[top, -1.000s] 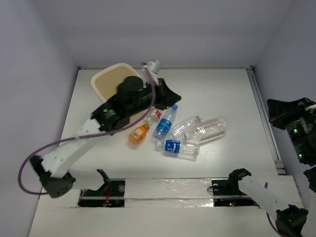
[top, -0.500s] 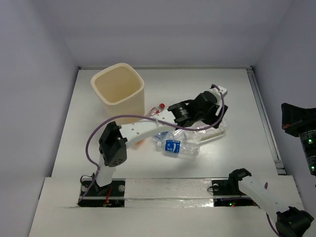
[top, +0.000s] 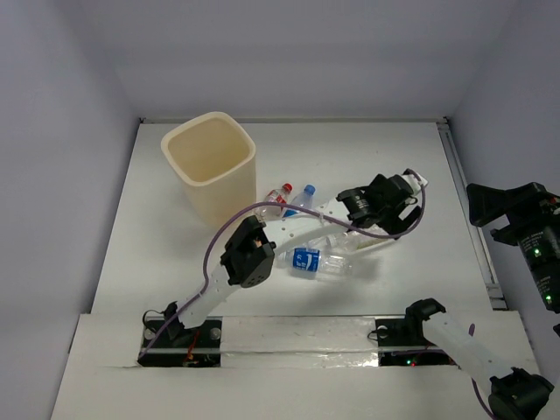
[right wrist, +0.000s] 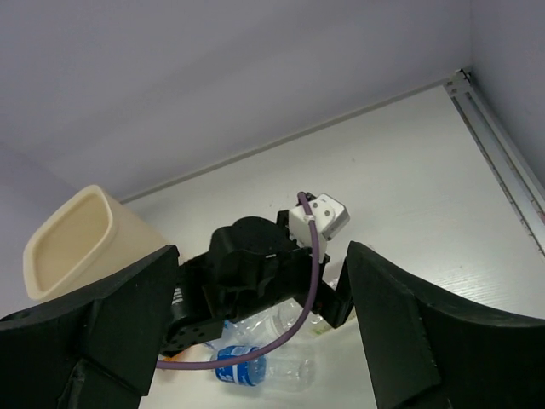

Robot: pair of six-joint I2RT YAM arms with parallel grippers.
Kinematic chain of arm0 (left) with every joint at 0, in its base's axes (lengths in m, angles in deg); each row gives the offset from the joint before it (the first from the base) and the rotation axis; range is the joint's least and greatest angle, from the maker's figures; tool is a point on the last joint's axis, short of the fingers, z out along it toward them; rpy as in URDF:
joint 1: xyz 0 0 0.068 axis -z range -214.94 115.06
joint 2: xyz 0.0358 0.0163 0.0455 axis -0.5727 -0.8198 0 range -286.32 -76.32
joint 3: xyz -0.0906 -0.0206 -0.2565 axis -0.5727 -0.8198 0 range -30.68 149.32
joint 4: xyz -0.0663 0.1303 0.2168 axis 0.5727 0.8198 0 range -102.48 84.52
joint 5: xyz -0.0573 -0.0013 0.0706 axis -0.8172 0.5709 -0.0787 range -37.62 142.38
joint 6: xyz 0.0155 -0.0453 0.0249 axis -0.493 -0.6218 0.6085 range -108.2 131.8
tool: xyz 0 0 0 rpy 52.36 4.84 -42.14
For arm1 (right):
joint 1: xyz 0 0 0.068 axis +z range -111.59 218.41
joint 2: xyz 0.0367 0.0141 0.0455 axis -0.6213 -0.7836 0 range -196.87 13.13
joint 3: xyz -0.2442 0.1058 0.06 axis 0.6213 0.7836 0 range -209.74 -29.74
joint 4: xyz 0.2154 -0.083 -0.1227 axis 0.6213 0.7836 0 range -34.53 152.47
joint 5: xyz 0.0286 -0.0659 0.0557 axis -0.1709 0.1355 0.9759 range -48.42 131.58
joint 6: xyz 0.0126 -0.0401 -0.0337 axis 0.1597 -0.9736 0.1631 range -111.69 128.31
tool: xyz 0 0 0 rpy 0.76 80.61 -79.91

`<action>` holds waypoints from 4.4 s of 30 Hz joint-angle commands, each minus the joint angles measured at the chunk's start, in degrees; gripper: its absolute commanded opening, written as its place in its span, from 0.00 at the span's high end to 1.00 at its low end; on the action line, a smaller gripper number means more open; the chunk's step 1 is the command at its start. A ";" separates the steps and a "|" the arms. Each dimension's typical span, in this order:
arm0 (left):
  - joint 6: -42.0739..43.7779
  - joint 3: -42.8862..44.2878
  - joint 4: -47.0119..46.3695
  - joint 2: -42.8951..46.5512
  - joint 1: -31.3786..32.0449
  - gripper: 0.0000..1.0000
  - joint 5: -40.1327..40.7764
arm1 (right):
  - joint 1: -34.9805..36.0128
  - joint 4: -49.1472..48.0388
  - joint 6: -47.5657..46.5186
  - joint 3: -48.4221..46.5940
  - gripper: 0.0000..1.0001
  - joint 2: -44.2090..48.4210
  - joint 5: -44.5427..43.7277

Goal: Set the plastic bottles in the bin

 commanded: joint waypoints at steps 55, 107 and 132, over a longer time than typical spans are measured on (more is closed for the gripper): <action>-8.86 -43.64 -35.96 63.41 -52.42 0.62 2.78 | 15.82 -21.97 -1.16 41.71 0.13 -7.73 34.77; -25.37 -67.47 -17.07 91.80 -58.06 0.36 -25.25 | 39.78 -16.52 -0.71 16.80 0.60 -30.58 14.65; -27.84 -62.56 -4.42 100.07 -52.88 0.56 -20.25 | 31.25 -67.33 4.56 -42.30 0.61 -85.25 -2.60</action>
